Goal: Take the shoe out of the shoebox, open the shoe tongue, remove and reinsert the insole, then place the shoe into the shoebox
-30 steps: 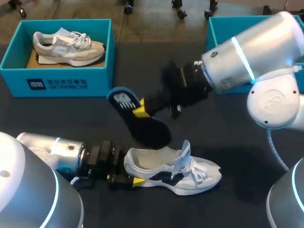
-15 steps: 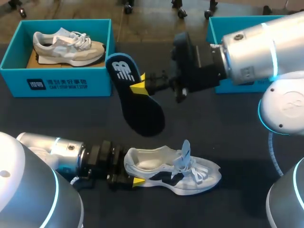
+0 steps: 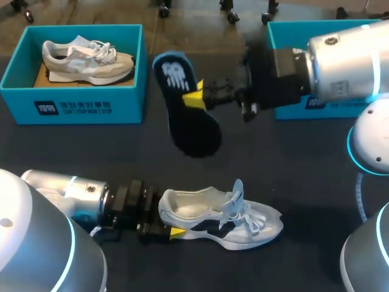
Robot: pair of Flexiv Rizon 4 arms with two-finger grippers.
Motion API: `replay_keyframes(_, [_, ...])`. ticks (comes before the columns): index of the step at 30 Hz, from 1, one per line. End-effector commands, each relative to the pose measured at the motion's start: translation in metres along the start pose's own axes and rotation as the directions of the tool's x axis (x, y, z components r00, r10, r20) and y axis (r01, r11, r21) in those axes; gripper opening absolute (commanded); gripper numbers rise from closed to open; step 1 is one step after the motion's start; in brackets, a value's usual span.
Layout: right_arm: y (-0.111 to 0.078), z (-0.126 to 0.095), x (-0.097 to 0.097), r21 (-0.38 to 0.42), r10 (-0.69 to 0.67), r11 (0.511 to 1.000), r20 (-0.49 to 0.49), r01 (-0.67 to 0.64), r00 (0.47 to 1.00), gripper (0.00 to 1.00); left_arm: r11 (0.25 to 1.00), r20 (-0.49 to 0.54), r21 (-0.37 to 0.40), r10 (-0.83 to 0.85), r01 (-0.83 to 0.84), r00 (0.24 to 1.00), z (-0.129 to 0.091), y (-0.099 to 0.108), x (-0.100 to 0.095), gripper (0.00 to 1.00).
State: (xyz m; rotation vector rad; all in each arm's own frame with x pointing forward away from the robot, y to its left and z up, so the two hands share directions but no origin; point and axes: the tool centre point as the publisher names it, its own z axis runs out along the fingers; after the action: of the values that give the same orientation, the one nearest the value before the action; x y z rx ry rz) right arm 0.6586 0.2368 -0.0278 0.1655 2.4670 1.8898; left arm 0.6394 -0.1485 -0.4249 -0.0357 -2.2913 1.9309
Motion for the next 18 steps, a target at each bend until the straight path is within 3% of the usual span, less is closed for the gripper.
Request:
replay_keyframes(1, [0.014, -0.049, 0.016, -0.033, 0.148, 0.989, 0.038, -0.147, 0.988, 0.0, 1.0, 0.002, 0.0, 0.0, 0.0, 1.0, 0.001, 0.007, -0.002, 0.0])
replay_keyframes(2, [0.013, -0.052, 0.018, -0.038, 0.218, 0.976, 0.068, -0.216, 0.974, 0.0, 1.0, 0.002, 0.0, 0.0, 0.0, 1.0, 0.001, 0.007, -0.002, 0.0])
replay_keyframes(15, [0.013, -0.052, 0.018, -0.038, 0.218, 0.976, 0.068, -0.216, 0.974, 0.0, 1.0, 0.002, 0.0, 0.0, 0.0, 1.0, 0.001, 0.007, -0.002, 0.0])
replay_keyframes(18, [0.008, -0.072, 0.017, -0.123, 0.199, 0.973, 0.022, -0.195, 0.98, 0.0, 1.0, 0.002, 0.0, 0.0, 0.0, 1.0, 0.001, 0.007, -0.002, 0.0])
